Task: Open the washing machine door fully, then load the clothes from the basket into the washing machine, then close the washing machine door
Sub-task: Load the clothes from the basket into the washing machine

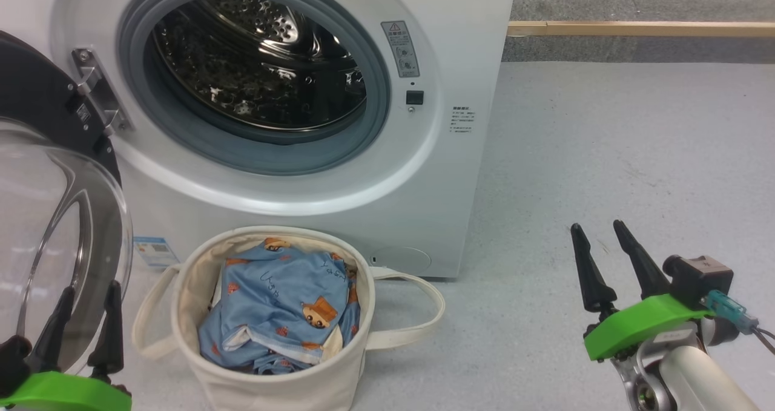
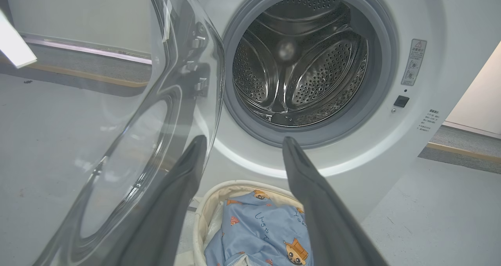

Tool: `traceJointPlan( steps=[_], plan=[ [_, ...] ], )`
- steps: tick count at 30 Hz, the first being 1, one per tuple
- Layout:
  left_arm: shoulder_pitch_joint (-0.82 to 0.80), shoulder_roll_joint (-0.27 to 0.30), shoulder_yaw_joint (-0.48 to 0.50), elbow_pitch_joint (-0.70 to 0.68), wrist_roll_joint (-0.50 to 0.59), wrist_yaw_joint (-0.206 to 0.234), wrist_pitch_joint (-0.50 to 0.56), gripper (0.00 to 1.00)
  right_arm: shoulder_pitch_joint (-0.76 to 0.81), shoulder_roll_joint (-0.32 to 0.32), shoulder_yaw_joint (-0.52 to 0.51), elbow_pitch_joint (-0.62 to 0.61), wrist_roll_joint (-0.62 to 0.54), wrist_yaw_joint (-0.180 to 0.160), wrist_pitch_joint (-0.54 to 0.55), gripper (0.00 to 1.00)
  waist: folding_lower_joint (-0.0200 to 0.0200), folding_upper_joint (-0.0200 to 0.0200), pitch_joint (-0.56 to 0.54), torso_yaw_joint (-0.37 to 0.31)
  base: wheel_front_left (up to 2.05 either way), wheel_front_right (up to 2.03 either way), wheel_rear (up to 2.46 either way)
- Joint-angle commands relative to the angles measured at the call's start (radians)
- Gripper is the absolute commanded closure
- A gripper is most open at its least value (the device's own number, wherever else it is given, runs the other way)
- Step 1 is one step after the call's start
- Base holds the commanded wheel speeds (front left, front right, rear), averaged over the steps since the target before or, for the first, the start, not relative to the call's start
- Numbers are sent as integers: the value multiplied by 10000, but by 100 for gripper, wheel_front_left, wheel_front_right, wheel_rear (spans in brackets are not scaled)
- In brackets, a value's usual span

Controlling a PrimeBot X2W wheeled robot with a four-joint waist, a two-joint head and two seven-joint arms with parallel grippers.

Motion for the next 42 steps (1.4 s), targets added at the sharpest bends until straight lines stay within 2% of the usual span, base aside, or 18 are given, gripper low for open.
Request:
traceJointPlan(
  steps=[1,24,42],
  plan=[
    [-578,299,518,-220,62,-47,-124,0,-357,-80,107,-358,-46,6,-124,0,-1,0,3,22,68,-82,14],
    [-630,227,631,-240,268,-92,-124,0,-362,12,138,-358,-71,6,-124,0,-1,0,67,48,112,-120,8],
    [-827,-28,87,-405,282,-167,-124,0,-401,73,282,-351,3,6,-124,0,-1,0,190,10,14,-14,0]
  ],
)
